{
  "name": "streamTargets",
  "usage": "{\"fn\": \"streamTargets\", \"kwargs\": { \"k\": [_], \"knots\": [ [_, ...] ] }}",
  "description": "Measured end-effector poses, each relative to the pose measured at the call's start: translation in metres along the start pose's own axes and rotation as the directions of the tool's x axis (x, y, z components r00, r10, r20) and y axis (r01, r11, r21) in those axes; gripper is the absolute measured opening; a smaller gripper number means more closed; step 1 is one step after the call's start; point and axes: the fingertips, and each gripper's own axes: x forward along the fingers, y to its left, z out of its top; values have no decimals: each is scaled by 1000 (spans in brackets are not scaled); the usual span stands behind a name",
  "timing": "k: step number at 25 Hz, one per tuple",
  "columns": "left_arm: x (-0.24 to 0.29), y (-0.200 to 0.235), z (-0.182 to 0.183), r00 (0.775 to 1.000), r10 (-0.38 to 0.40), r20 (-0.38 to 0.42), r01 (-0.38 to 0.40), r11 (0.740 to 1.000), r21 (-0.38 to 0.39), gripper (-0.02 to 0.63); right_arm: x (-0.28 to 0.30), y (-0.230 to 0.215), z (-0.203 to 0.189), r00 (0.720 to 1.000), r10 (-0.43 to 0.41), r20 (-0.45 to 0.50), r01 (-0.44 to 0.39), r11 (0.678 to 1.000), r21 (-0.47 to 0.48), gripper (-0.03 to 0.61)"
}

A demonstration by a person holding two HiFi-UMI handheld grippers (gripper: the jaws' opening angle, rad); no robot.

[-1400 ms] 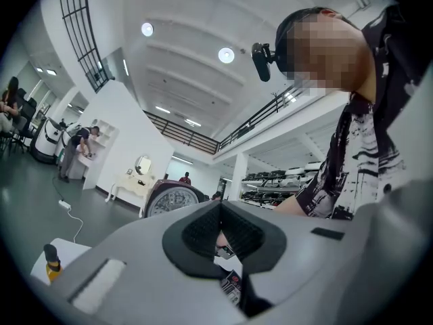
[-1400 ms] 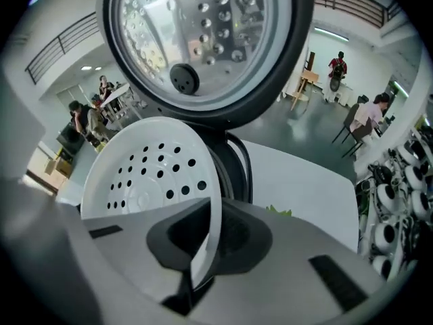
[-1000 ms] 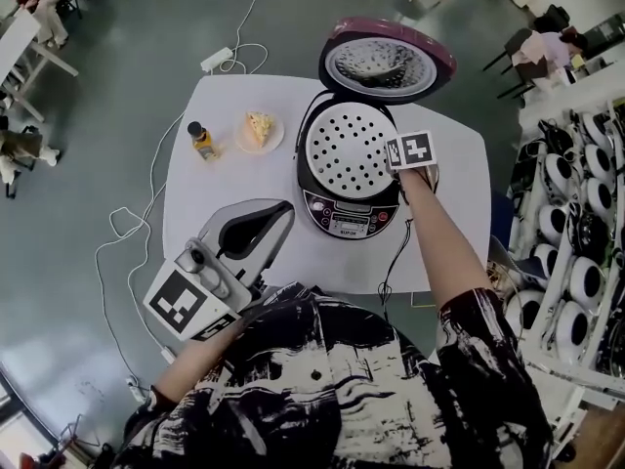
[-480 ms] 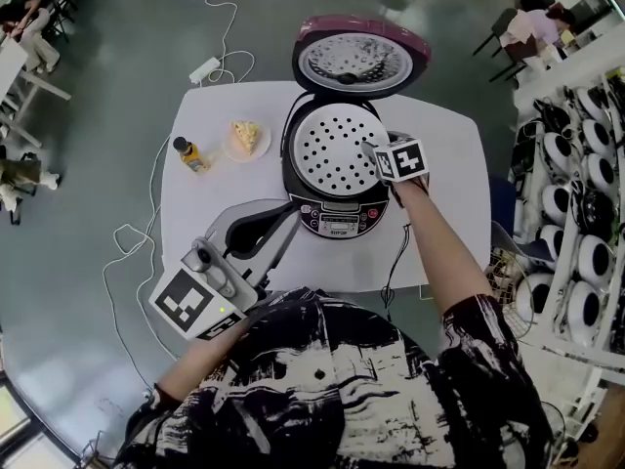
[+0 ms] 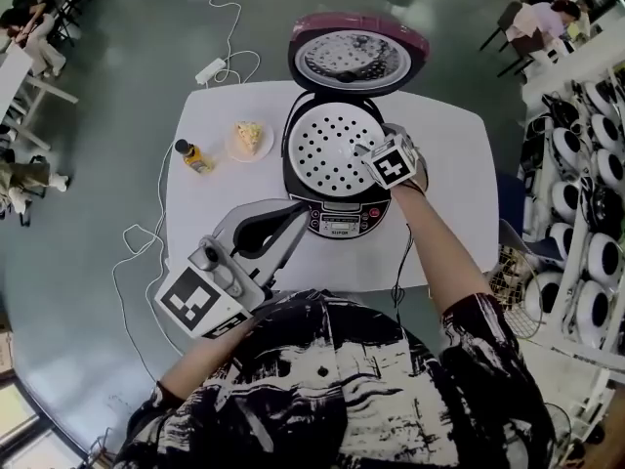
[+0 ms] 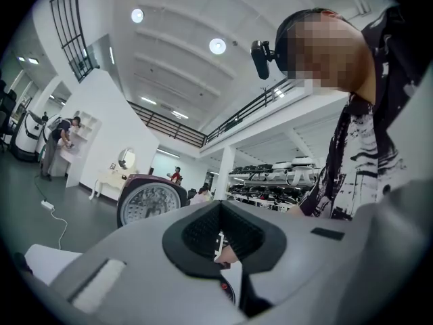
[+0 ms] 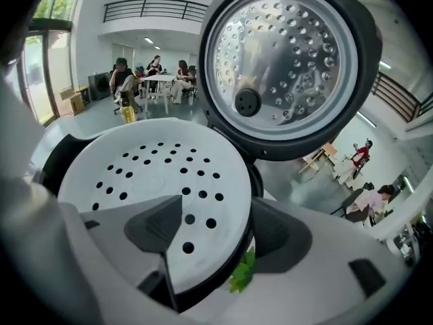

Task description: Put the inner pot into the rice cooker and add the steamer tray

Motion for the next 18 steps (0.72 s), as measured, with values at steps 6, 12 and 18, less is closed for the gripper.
{"fn": "streamTargets", "kwargs": {
  "k": [6, 12, 18],
  "knots": [
    [1, 5, 2, 1000, 13, -9, -13, 1000, -3, 5, -15, -4, 16, 987, 7, 161, -24, 994, 107, 298],
    [9, 5, 2, 1000, 11, -11, -11, 1000, 4, 5, -129, -17, 79, 828, -23, 561, -141, 958, 248, 296],
    [26, 13, 7, 1000, 7, -6, -7, 999, 35, 5, -296, -10, 109, 575, -78, 814, -288, 913, 290, 41]
  ]
}}
